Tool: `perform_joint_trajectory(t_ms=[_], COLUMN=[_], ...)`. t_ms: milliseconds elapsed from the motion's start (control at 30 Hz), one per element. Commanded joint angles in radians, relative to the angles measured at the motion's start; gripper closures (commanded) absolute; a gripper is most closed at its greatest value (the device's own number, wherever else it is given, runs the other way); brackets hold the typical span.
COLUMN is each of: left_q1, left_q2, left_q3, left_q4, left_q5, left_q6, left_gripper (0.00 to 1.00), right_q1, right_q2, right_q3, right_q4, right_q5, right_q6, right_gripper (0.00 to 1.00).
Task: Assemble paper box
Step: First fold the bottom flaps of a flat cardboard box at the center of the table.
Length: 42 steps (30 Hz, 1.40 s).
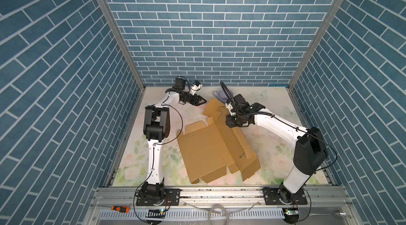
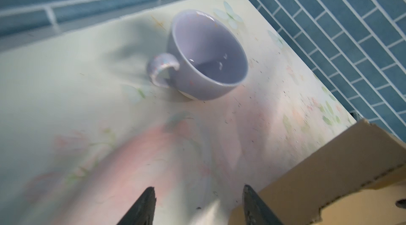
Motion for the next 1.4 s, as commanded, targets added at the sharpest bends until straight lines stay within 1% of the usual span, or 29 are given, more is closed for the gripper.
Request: perform_joint_trajectory(t_ms=[0, 100, 233, 333, 467, 600, 733, 833, 1033, 1167, 1267, 1367], left_q1=[-0.015, -0.022, -0.027, -0.030, -0.043, -0.092, -0.130, -0.136, -0.150, -0.169, -0.169, -0.149], left_q2=[-0.010, -0.036, -0.098, -0.130, -0.170, -0.184, -0.183, -0.201, -0.251, -0.267, -0.269, -0.277], left_q3=[0.044, 0.030, -0.040, -0.072, -0.123, -0.142, -0.179, -0.211, -0.306, -0.363, -0.377, -0.379], left_q4=[-0.135, -0.229, -0.275, -0.331, -0.323, -0.328, -0.323, -0.301, -0.119, -0.032, -0.035, -0.035], left_q5=[0.052, 0.050, 0.065, 0.048, 0.044, 0.015, -0.002, -0.007, -0.006, -0.027, -0.047, -0.004], left_q6=[0.098, 0.190, 0.266, 0.328, 0.351, 0.372, 0.370, 0.348, 0.247, 0.227, 0.237, 0.241], left_gripper=[0.35, 0.35, 0.35, 0.33, 0.31, 0.30, 0.30, 0.30, 0.28, 0.26, 0.24, 0.22], right_q1=[0.007, 0.008, 0.008, 0.009, 0.013, 0.019, 0.020, 0.019, 0.018, 0.019, 0.017, 0.014], right_q2=[0.011, 0.011, 0.015, 0.017, 0.020, 0.023, 0.022, 0.025, 0.034, 0.040, 0.039, 0.042], right_q3=[0.045, 0.048, 0.061, 0.076, 0.088, 0.099, 0.110, 0.108, 0.113, 0.117, 0.117, 0.122], right_q4=[-0.047, -0.049, -0.059, -0.071, -0.082, -0.092, -0.094, -0.093, -0.083, -0.086, -0.090, -0.095], right_q5=[0.043, 0.046, 0.055, 0.062, 0.063, 0.060, 0.046, 0.034, 0.013, 0.003, 0.005, -0.002], right_q6=[-0.058, -0.065, -0.080, -0.095, -0.112, -0.124, -0.125, -0.125, -0.127, -0.132, -0.137, -0.141], right_gripper=[0.64, 0.65, 0.65, 0.65, 0.66, 0.66, 0.66, 0.66, 0.66, 0.66, 0.66, 0.66])
